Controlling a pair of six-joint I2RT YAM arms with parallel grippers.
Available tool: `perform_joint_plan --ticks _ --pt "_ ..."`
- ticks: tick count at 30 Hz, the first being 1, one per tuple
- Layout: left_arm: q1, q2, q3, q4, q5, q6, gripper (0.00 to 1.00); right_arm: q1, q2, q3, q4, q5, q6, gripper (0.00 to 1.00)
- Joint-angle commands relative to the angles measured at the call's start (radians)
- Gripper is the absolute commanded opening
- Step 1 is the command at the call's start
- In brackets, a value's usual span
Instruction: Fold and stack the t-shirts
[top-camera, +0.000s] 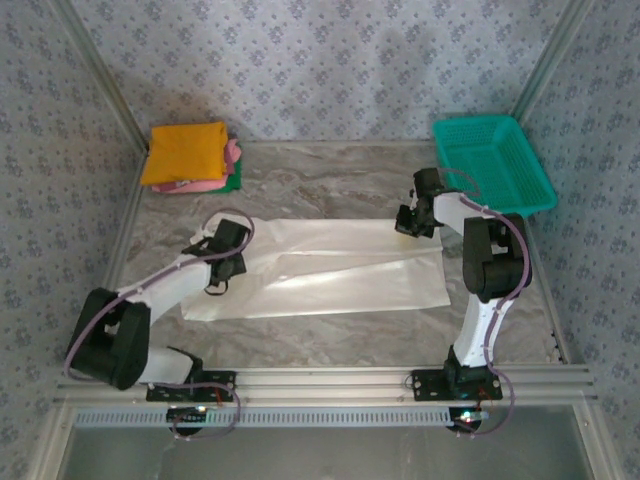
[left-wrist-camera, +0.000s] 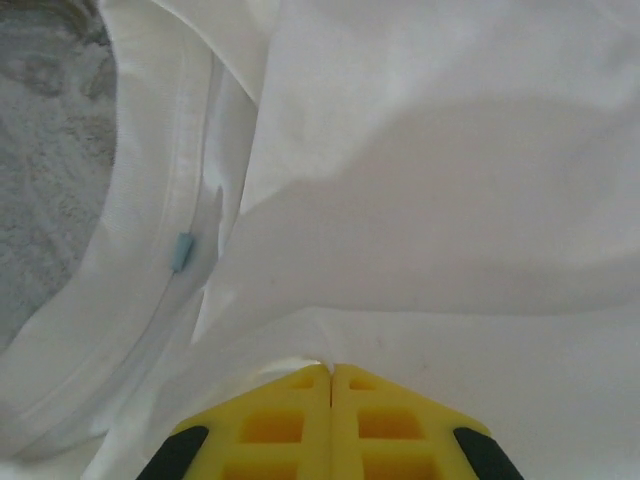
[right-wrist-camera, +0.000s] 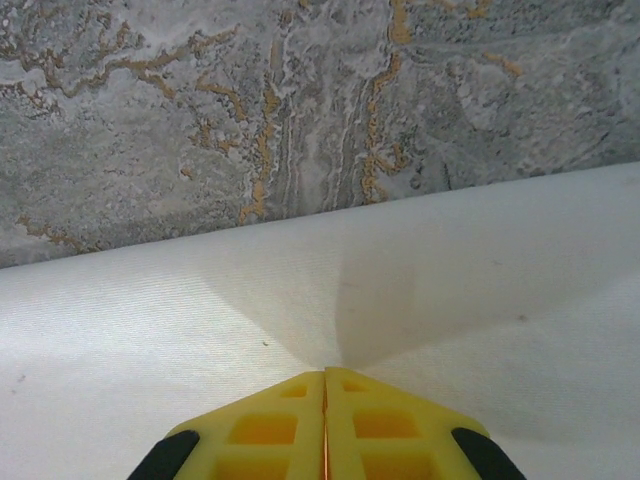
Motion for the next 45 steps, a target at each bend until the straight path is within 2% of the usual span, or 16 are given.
perform_joint_plan --ticks 1,7,8,10,11,12,14,16,17,21,25,29,31,36,40,45 --pt "-0.023 -0.086 -0.038 -0.025 -0.073 -0.061 0.04 -0.008 0.021 0.025 -0.033 -0.007 -0.016 0.11" --pt "-0.016 -0.159 -0.07 -0.035 -0.122 -0.048 0.09 -0.005 0.02 0.028 -0.028 -0.012 -0.01 0.11" --pt "-0.013 -0.166 -0.059 -0.027 -0.117 -0.024 0.0 -0.004 0.019 0.031 -0.03 -0.012 -0.012 0.11" --pt "-0.014 -0.195 -0.035 -0.022 -0.119 0.009 0.0 -0.004 0.014 0.034 -0.043 -0.01 -0.015 0.11" --pt "-0.013 -0.211 -0.029 -0.014 -0.112 0.02 0.04 -0.004 0.008 0.032 -0.045 -0.005 -0.018 0.11" --pt "-0.014 -0.225 -0.023 -0.011 -0.103 0.025 0.14 -0.004 0.002 0.028 -0.043 -0.004 -0.019 0.12" --pt "-0.023 -0.257 -0.011 -0.023 -0.104 0.029 0.22 -0.007 -0.008 0.018 -0.043 0.0 -0.019 0.13" --pt "-0.033 -0.301 -0.017 -0.029 -0.141 0.016 0.45 -0.011 -0.008 0.016 -0.042 0.002 -0.019 0.13" --pt "-0.033 -0.325 -0.025 -0.011 -0.137 0.03 0.46 -0.012 -0.008 0.016 -0.04 0.001 -0.018 0.13" --pt "-0.031 -0.376 -0.029 0.039 -0.116 0.066 0.37 -0.011 0.0 0.024 -0.043 0.002 -0.014 0.15" --pt "0.008 -0.245 0.03 0.09 0.021 0.13 0.34 -0.011 -0.009 0.026 -0.04 0.008 -0.012 0.14" --pt "0.068 -0.012 0.12 0.095 0.127 0.103 0.1 -0.013 -0.024 0.024 -0.045 0.011 -0.011 0.03" --pt "0.093 0.08 0.133 0.146 0.187 0.094 0.1 -0.01 -0.045 0.014 -0.045 0.015 -0.01 0.0" --pt "0.107 0.256 0.188 0.171 0.192 0.074 0.02 -0.029 -0.081 -0.023 -0.069 0.044 0.012 0.0" --pt "0.178 0.327 0.162 0.193 0.27 0.011 0.0 -0.057 -0.082 -0.052 -0.08 0.06 0.016 0.0" --pt "0.201 0.364 0.143 0.2 0.275 0.006 0.01 -0.062 -0.124 -0.166 -0.082 0.07 0.031 0.0"
